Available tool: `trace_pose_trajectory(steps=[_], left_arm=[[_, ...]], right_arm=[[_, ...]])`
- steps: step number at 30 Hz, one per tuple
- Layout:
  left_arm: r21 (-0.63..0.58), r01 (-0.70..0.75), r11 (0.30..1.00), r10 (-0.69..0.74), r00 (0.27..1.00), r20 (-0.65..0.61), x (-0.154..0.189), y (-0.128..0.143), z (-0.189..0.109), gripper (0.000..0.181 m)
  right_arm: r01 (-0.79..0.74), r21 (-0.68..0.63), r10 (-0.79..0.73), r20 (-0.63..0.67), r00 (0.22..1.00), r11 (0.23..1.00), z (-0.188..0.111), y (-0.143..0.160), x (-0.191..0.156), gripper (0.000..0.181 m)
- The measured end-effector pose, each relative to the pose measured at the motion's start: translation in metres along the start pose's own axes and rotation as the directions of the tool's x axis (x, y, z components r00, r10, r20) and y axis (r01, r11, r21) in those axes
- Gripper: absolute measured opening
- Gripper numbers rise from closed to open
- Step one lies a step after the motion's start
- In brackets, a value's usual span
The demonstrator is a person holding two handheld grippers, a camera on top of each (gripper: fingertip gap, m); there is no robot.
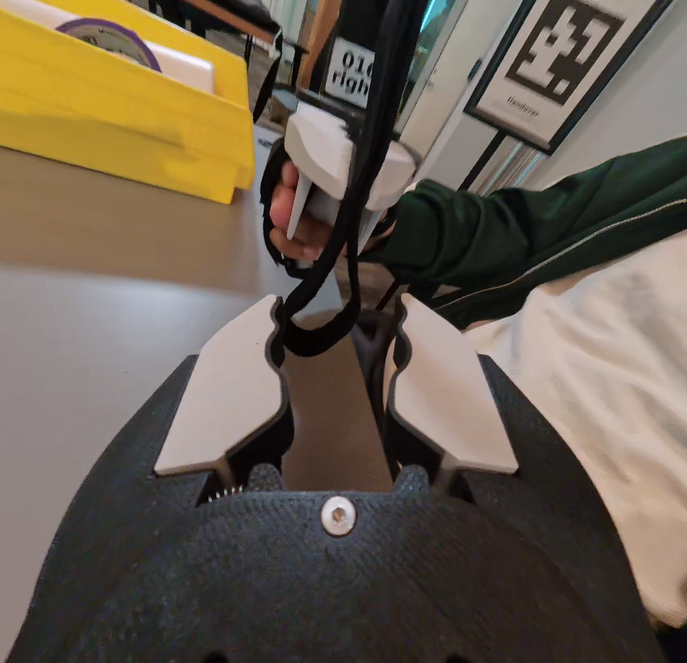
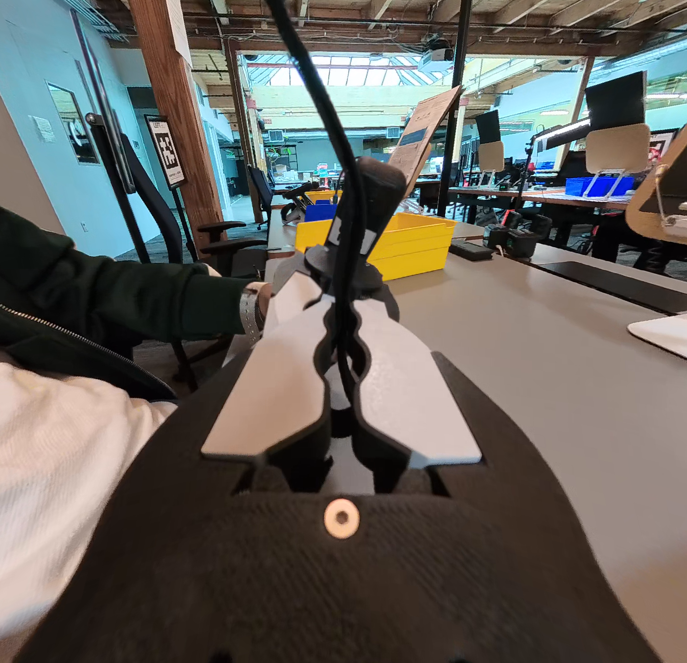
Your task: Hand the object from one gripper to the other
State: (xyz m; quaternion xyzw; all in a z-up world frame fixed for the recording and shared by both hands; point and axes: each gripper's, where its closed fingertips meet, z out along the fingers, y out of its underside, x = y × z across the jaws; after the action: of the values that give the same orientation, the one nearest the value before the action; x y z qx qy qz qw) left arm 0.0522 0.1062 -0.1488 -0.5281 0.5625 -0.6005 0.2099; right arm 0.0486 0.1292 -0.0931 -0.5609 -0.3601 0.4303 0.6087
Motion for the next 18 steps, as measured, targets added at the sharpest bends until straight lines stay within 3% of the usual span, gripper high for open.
trace_pose_trajectory(steps=[4, 10, 18], left_arm=[[-0.054, -0.085, 0.995, 0.088, 0.995, 0.046, -0.015, 0.003, 0.008, 0.052], [-0.109, -0.216, 0.970, 0.227, 0.968, 0.102, -0.021, 0.004, 0.008, 0.007], [-0.080, -0.249, 0.965, 0.256, 0.962, 0.097, -0.007, -0.008, 0.015, 0.007]], right_arm=[[-0.011, 0.011, 0.011, -0.007, 1.000, 1.000, 0.000, -0.001, 0.011, 0.005], [-0.031, 0.038, 0.031, -0.014, 0.999, 0.999, -0.003, -0.005, 0.019, 0.006], [-0.026, 0.069, 0.029, -0.051, 0.998, 0.997, -0.012, -0.010, 0.016, 0.021]])
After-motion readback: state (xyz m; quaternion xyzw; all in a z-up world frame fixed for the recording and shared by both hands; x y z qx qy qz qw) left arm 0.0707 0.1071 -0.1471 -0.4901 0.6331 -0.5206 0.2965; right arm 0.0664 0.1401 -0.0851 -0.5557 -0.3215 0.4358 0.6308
